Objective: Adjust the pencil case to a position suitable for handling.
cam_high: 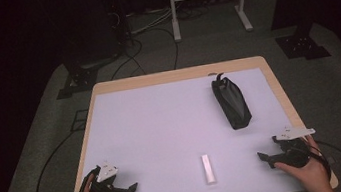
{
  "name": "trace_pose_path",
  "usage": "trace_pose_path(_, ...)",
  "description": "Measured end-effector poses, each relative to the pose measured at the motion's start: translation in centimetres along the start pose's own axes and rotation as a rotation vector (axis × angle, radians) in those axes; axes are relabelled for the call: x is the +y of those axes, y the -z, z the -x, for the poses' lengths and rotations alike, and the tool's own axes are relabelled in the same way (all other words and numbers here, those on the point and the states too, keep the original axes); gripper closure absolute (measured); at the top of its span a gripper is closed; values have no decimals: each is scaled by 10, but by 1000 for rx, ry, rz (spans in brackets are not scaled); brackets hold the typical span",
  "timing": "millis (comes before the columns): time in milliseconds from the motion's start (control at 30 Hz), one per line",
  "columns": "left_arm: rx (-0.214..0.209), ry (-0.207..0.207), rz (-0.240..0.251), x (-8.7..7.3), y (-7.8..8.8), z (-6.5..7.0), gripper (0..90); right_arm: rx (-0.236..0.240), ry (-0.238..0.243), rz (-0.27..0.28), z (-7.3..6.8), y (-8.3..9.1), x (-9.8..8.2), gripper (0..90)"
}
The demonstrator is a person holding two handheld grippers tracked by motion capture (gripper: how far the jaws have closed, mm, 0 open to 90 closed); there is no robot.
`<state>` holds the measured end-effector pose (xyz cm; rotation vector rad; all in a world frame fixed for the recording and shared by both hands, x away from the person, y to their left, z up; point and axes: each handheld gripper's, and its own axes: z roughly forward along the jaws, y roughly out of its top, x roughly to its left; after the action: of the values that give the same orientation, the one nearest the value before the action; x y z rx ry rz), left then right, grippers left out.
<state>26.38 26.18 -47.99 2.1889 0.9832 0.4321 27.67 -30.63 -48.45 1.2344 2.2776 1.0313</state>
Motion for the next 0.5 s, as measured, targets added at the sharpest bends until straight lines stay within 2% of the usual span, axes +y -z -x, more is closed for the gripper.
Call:
trace_pose_path(167,0,0,-1,0,0,0,0,-26,-4,9,-1,1,0,213)
trace_pose_path(267,0,0,-1,0,0,0,0,-41,-26,21,1,3,-1,270)
trace_pose_path(367,-1,1,-3,0,0,0,0,-49,-32,24,1,3,-1,290)
trace_pose_path(500,1,0,-1,0,0,0,0,-47,-69,26,2,4,1,290)
